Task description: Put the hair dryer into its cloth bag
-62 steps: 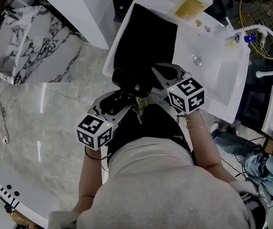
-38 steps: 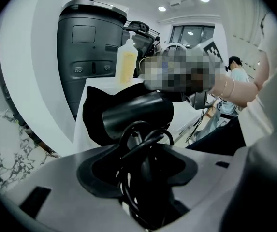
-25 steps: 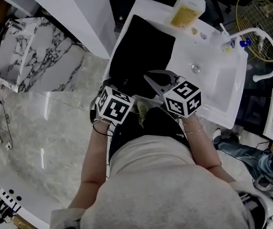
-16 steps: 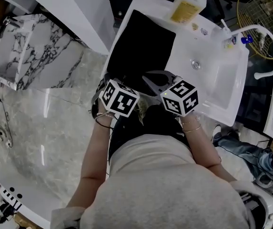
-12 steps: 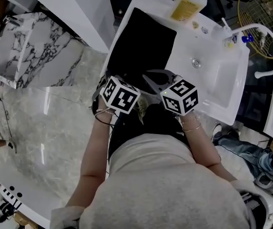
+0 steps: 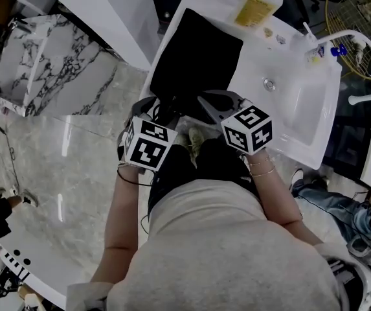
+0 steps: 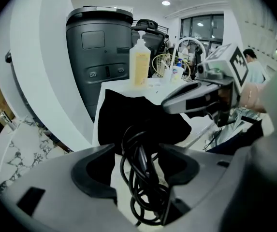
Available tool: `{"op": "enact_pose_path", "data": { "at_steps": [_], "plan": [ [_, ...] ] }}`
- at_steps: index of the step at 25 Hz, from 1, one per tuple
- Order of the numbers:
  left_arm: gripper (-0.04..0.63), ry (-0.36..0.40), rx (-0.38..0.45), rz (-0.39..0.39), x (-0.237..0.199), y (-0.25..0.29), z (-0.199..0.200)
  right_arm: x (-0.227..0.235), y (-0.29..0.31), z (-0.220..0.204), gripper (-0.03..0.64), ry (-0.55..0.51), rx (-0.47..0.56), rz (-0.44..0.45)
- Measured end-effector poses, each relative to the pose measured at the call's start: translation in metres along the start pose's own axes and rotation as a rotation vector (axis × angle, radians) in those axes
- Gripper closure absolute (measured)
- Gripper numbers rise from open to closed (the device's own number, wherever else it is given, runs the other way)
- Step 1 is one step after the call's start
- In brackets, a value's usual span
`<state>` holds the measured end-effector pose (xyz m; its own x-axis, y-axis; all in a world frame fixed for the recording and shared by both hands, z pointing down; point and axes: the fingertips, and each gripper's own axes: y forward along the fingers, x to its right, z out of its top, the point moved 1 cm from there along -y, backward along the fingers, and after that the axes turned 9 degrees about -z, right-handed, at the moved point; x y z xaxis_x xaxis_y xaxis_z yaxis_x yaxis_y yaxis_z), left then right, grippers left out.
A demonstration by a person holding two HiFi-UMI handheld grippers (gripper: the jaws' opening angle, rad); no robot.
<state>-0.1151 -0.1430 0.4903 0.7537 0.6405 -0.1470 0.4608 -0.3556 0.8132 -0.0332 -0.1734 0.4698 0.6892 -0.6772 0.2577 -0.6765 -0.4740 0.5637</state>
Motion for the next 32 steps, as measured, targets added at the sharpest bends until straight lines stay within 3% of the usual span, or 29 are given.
{"op": "enact_pose_path", "data": {
  "at_steps": [7,11,20,23,28,32],
  "plan": [
    [0.337,-0.04,-0.049,-0.049,0.006,-0.012,-0.038,-0.004,-0.003,0.008,0.607,0.008,0.032,0.013],
    [0.339,-0.124,-0.024,-0.087,0.008,-0.012,-0.048,-0.004,-0.002,0.008,0.607,0.008,0.03,0.01],
    [0.339,-0.162,-0.022,-0.124,0.014,0.001,-0.046,-0.006,0.002,0.009,0.607,0.011,0.027,0.008],
    [0.378,-0.161,-0.028,-0.118,0.012,0.001,-0.044,-0.007,0.003,0.01,0.607,0.01,0.029,0.01],
    [0.403,-0.184,0.051,-0.093,0.006,-0.006,-0.027,-0.01,0.005,0.011,0.607,0.005,0.028,0.018],
    [0.416,-0.167,0.068,-0.076,-0.001,-0.003,-0.012,-0.012,0.005,0.013,0.607,0.01,0.032,0.023]
  ]
}}
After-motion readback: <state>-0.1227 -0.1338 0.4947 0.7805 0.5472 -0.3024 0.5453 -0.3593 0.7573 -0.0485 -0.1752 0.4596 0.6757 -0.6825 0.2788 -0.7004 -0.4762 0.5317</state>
